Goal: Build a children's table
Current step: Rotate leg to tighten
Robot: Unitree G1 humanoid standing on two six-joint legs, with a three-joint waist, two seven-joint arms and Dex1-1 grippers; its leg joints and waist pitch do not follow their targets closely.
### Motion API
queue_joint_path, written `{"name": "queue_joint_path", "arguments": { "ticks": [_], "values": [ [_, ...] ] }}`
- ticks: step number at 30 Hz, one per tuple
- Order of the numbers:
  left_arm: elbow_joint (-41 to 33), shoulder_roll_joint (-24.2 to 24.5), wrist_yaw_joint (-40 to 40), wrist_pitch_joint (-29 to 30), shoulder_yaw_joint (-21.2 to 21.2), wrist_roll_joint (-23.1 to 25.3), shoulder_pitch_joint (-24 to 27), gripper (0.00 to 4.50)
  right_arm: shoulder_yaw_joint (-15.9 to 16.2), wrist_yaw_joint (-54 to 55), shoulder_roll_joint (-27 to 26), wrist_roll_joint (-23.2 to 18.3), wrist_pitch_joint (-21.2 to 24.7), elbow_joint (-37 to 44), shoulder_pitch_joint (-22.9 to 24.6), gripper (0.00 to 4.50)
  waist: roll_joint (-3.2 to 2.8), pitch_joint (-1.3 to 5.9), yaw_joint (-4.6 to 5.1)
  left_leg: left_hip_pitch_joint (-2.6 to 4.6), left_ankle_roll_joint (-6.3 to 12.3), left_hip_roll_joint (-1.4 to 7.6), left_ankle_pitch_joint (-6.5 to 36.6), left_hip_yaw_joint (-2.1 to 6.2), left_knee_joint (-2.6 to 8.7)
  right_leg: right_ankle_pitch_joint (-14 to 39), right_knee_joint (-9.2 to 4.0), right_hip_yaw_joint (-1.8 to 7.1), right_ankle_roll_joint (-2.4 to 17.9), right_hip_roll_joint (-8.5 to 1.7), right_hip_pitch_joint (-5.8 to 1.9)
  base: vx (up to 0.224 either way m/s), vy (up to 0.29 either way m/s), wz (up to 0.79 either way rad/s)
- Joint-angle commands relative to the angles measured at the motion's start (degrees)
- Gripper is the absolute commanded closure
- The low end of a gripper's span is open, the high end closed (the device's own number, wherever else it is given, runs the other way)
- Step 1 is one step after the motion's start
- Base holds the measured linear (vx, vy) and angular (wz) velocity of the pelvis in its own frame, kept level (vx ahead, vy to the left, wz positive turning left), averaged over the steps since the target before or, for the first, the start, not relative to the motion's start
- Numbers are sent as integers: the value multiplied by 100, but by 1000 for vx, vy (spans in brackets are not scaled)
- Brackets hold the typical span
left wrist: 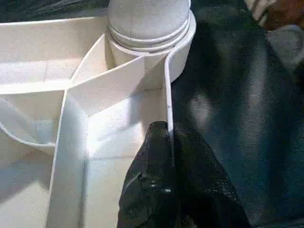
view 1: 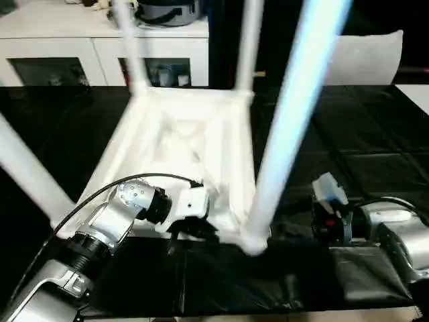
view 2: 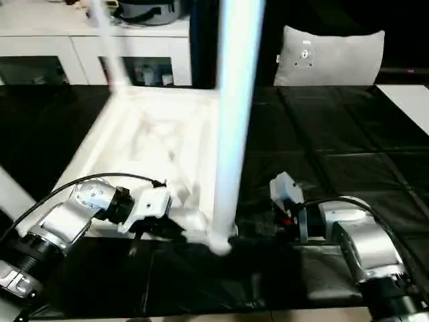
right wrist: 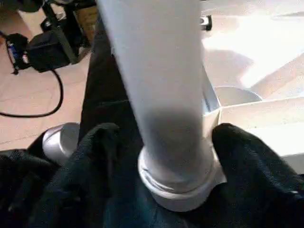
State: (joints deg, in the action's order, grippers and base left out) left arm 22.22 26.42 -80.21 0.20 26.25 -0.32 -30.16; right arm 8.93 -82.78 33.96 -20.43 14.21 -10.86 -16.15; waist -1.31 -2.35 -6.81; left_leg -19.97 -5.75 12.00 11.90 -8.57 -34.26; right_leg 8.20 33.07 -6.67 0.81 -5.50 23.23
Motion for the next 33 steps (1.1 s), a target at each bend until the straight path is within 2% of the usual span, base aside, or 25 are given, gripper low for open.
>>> {"name": "queue_joint_path", "arguments": {
  "ticks": [1,4,7,9,10,14,19,22,24,25,26,27,31,32,33],
  "values": [
    [-129,-26,-285,-178,183,4,-144,450,41,-79,-41,61,-106,-79,-122,148,84,349,32,-21,389,116,1077,-73,431,2294,-391,263,895,-298,-335,0,0,0],
    [-109,-37,-305,-213,180,-1,-145,450,63,-90,-90,77,-187,-167,-195,161,85,361,29,-26,402,117,977,-76,423,2141,-367,269,928,-292,-339,0,0,0],
    [-104,-43,-305,-228,188,-8,-141,450,78,-109,-123,65,-197,-200,-222,201,88,366,33,-30,428,119,915,-79,418,2003,-347,270,982,-285,-343,0,0,0],
    [-101,-49,-305,-232,192,-13,-135,450,111,-108,-166,71,-247,-224,-243,204,86,359,34,-29,430,118,962,-83,419,2096,-359,267,963,-286,-340,0,0,0],
    [-91,-54,-309,-240,190,-7,-134,450,136,-130,-176,62,-248,-239,-252,233,95,356,41,-34,429,116,970,-82,421,2129,-362,267,947,-288,-342,0,0,0],
    [-60,-67,-313,-270,170,12,-133,450,182,-169,-224,71,-307,-291,-265,255,95,353,46,-26,399,109,1012,-81,422,2326,-388,263,865,-289,-336,0,0,0],
    [-61,-48,-300,-259,160,9,-116,450,230,-239,-243,26,-214,-177,-180,263,90,357,45,-27,410,111,996,-82,423,2229,-376,265,894,-280,-334,0,0,0],
    [-78,-50,-243,-209,130,6,-81,450,247,-204,-240,16,-208,-147,-122,263,59,362,40,-26,404,113,985,-78,422,2176,-368,265,916,-281,-338,0,0,0],
    [-96,-74,-170,-139,97,-6,-58,450,212,-116,-265,-9,-176,-128,-88,263,73,356,43,-25,399,110,1014,-81,424,2204,-378,264,908,-280,-338,0,0,0],
    [-141,-180,129,134,-16,-22,-22,450,105,167,-363,-83,-8,-46,-16,263,56,356,40,-26,393,108,1028,-79,426,2229,-380,262,903,-281,-340,0,0,0],
    [-148,-212,210,193,-47,-25,-16,450,79,254,-392,-91,34,-27,-1,263,54,349,43,-22,366,115,1031,-79,431,2230,-387,269,893,-281,-339,0,0,0],
    [-233,-368,558,518,-168,-58,21,450,-33,666,-582,-100,103,55,76,263,63,343,55,-27,346,104,1083,-76,436,2334,-398,258,859,-276,-341,0,0,0],
    [-435,-566,933,901,-261,-88,100,450,-92,1242,-853,14,131,134,167,263,61,314,105,3,251,57,1357,-69,434,3000,-505,213,597,-278,-309,0,0,0],
    [-680,-852,1402,1351,-333,-81,198,450,-161,2146,-1235,302,158,60,170,264,66,307,145,-14,217,60,1401,-57,442,3097,-515,206,523,-282,-316,0,0,0],
    [-680,-852,1402,1351,-333,-81,198,450,-161,2146,-1235,302,158,60,170,264,69,285,211,-28,170,43,1463,-50,444,3232,-541,173,460,-268,-302,0,0,0]
  ]
}}
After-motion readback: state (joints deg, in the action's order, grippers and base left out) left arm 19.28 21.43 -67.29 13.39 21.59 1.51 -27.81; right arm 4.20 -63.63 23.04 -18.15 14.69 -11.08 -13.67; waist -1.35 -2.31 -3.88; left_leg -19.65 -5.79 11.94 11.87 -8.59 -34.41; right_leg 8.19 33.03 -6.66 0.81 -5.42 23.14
